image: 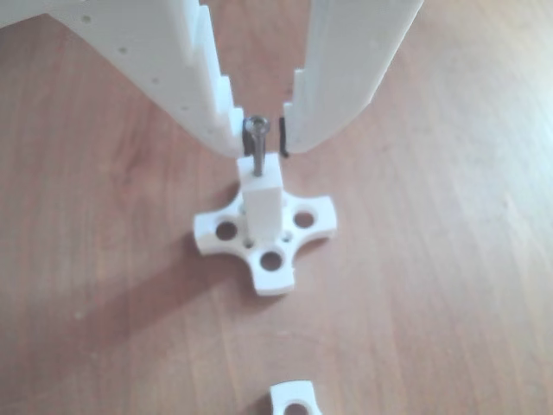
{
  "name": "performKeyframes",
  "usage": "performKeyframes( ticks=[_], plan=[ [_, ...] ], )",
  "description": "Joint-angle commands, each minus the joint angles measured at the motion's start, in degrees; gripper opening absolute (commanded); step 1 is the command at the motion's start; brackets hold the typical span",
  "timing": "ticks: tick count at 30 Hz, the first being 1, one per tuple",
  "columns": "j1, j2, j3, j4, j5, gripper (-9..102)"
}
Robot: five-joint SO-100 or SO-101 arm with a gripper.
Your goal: Grab the screw and set it in the hole.
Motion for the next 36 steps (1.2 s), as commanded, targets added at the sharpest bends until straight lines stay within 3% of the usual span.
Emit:
performKeyframes(
  ticks=[1,17,28,36],
  plan=[
    [-0.09,4.31,-0.53,0.0,0.62,6],
    [-0.53,4.22,-1.49,3.52,0.09,10],
    [-0.88,4.83,-2.81,6.86,1.32,25],
    [-0.79,6.68,-4.75,10.28,2.46,29]
  ],
)
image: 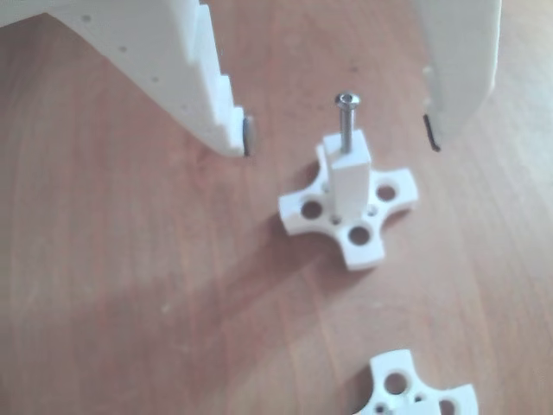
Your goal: Grab the screw and set it in the hole.
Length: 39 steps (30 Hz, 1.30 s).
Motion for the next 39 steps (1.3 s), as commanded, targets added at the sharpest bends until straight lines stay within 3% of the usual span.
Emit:
performKeyframes(
  ticks=[1,10,19,21,26,33,39],
  plan=[
    [-0.44,7.03,-5.01,1.93,0.62,29],
    [2.02,15.56,-4.92,4.66,1.41,29],
    [7.56,28.04,5.71,4.31,-2.11,29],
    [8.7,31.9,9.76,2.9,-3.08,23],
    [10.81,41.04,22.68,-7.56,-3.52,-4],
    [10.99,48.96,34.54,-10.55,-3.16,-4],
    [11.07,65.13,50.71,-14.41,-4.04,-4]
  ],
)
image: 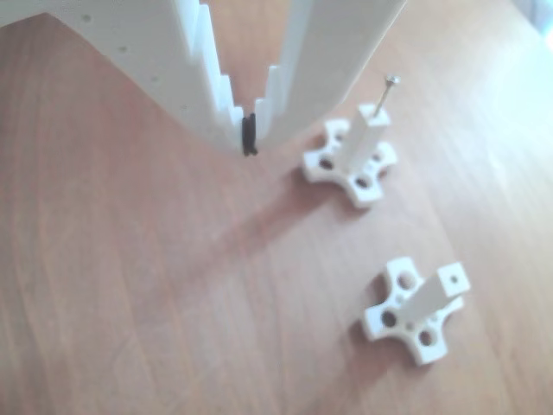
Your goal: Grab the screw and set it in the hole.
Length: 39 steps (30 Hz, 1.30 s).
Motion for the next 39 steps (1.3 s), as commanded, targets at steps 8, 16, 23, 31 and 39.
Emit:
performKeyframes(
  ticks=[8,16,23,31,39],
  plan=[
    [0.44,30.06,18.11,-1.58,-1.93,-4],
    [2.37,42.54,24.61,-0.35,-3.6,-4],
    [3.52,52.38,30.59,-0.18,-5.71,-4],
    [3.69,60.47,34.8,2.02,-7.56,-4],
    [3.52,61.17,38.06,3.6,-9.4,-4]
  ],
)
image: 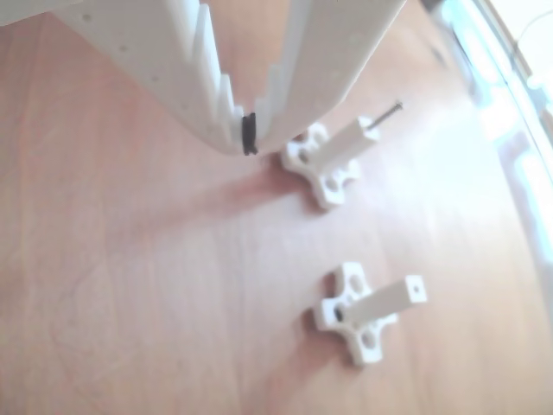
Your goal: Grab the screw and set it in the hole.
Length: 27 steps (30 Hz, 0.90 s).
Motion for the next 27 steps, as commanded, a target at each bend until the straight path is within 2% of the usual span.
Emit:
performKeyframes(
  ticks=[1,27],
  plan=[
    [-0.44,1.05,2.64,2.11,-0.35,-4],
    [1.14,1.14,2.64,2.37,1.49,-4]
  ],
)
